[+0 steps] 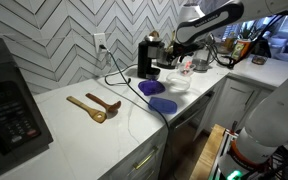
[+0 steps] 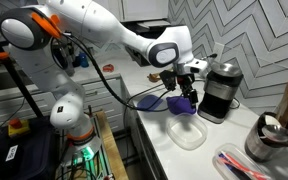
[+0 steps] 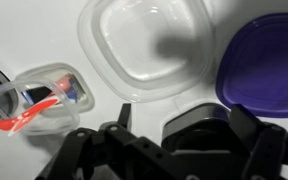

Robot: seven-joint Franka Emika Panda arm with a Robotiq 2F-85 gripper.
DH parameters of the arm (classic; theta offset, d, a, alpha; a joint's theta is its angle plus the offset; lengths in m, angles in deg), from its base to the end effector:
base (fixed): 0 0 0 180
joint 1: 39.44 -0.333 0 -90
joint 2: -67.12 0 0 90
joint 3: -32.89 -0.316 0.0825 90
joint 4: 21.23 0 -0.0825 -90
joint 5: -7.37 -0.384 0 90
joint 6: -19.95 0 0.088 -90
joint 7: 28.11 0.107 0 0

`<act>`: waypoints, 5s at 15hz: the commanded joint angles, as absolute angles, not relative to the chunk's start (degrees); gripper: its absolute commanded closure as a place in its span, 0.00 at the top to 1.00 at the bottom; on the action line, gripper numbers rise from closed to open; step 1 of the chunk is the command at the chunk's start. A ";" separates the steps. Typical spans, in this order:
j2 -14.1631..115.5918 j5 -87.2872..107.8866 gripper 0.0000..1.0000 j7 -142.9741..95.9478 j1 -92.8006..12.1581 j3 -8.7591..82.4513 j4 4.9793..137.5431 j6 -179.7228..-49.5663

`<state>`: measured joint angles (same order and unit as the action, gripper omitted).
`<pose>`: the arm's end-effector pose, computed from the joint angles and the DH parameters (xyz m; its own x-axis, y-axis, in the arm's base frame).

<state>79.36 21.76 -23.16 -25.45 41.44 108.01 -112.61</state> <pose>0.4656 -0.2016 0.4782 0.9171 -0.2954 0.2678 -0.3464 -0.9229 0.1681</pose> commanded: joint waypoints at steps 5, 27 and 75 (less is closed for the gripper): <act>66.41 14.82 1.00 -36.99 -23.85 48.66 96.99 -109.26; 48.09 4.19 1.00 -63.26 -14.57 48.26 78.60 -105.50; 71.21 18.46 0.03 -47.49 -27.92 42.64 93.37 -89.87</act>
